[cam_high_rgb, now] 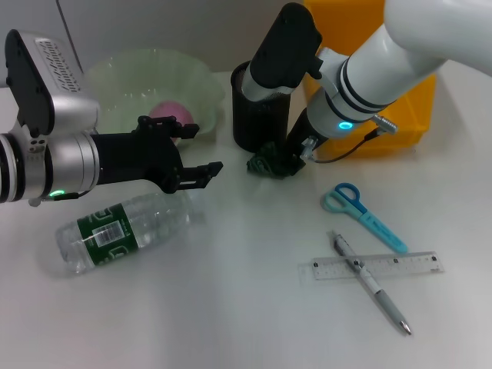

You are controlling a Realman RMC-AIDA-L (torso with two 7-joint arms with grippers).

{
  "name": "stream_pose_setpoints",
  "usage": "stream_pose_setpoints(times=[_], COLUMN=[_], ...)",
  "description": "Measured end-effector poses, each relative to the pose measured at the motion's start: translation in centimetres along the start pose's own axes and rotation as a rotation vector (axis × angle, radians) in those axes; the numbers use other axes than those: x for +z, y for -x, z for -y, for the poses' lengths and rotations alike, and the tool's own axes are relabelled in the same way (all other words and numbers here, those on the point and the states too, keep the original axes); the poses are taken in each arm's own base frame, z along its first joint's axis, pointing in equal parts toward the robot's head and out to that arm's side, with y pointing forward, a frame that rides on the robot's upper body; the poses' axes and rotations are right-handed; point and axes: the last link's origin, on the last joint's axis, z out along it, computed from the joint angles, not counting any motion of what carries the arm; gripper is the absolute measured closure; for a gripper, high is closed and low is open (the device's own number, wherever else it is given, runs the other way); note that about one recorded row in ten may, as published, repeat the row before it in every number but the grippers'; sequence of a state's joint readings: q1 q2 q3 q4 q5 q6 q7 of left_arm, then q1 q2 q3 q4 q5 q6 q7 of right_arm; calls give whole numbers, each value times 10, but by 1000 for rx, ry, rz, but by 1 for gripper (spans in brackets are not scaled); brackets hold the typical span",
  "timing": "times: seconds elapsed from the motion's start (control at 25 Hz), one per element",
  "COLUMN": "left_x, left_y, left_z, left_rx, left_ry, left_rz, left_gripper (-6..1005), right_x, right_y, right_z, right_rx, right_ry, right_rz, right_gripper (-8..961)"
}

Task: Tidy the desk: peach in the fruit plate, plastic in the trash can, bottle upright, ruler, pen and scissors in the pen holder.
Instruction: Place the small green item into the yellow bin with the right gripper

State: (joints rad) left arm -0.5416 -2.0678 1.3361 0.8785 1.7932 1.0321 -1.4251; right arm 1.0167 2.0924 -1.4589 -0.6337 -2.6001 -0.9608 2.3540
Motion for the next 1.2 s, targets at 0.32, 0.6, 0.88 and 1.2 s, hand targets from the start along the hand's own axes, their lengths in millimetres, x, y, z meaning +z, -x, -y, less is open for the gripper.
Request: stream_pose_setpoints(times=[0.32,0.6,0.88,1.2], left_x=[0,-1,-2,-4], left_y=[0,0,2,3], left_z=[0,1,1,2], left_rx=[0,3,3,1], left_ry=[-2,-3,-9,-13], left_rz=[0,0,0,0], left_gripper=[286,287,287,287], right_x=[-11,-39,-78,-122], right_y=[5,14,23,19], right_z=[-2,-10,-10,2], right_rx=[-10,-41,-80,-37], right_ry=[15,60,4,-164], right_rz=[26,83,148,227], right_gripper=[870,875,873,871])
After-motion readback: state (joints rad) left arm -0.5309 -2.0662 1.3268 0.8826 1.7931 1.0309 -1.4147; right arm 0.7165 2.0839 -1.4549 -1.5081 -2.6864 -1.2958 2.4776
